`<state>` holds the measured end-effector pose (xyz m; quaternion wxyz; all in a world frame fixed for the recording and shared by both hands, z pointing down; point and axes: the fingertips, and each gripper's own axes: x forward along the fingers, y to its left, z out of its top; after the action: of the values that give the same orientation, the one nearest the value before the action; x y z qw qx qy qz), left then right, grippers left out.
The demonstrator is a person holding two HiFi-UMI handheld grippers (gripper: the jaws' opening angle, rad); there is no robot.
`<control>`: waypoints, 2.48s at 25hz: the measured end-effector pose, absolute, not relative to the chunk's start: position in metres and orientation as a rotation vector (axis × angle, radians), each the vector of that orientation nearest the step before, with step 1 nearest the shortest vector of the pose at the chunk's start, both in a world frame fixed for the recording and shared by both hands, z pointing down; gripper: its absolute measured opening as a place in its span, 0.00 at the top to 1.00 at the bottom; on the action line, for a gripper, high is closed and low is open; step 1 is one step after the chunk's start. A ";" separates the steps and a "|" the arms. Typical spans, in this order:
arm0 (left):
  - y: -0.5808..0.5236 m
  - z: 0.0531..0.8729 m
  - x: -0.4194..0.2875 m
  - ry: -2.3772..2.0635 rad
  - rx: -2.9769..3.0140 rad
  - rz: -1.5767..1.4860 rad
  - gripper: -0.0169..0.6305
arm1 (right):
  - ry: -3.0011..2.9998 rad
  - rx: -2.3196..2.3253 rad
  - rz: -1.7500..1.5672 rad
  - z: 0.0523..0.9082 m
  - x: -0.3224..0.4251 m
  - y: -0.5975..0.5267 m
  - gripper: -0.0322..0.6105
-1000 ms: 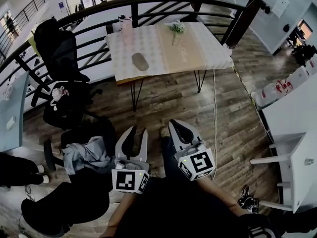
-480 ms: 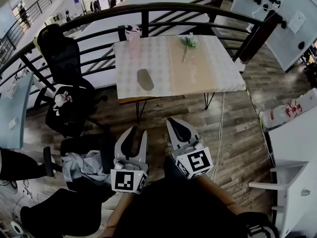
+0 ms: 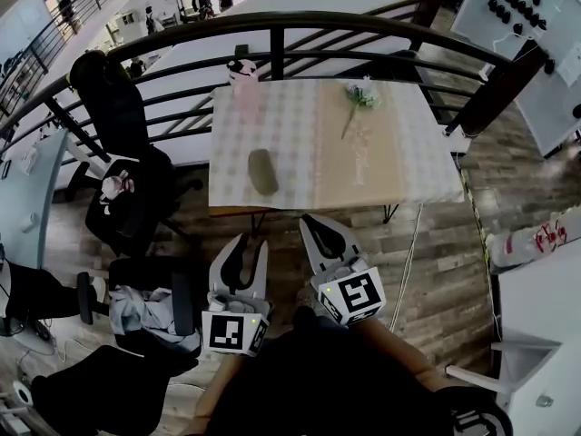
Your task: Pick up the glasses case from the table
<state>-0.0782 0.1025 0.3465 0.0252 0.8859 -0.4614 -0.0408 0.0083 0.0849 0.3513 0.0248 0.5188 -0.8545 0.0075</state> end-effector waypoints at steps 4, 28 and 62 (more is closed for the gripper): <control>0.081 0.350 -0.052 -1.452 2.728 -0.104 0.82 | -2.671 1.589 0.018 0.355 0.035 0.060 0.94; -0.005 0.394 -0.036 -1.509 2.600 0.024 0.82 | -2.607 1.554 0.098 0.400 0.067 -0.022 0.94; -0.196 0.513 -0.056 -1.273 2.421 0.246 0.72 | -2.474 1.456 0.229 0.490 0.036 -0.216 0.94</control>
<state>-0.0564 -0.1963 0.5127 0.1963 0.8643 -0.4546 0.0879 0.0359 -0.2165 0.4899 0.1305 0.5012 -0.8518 0.0787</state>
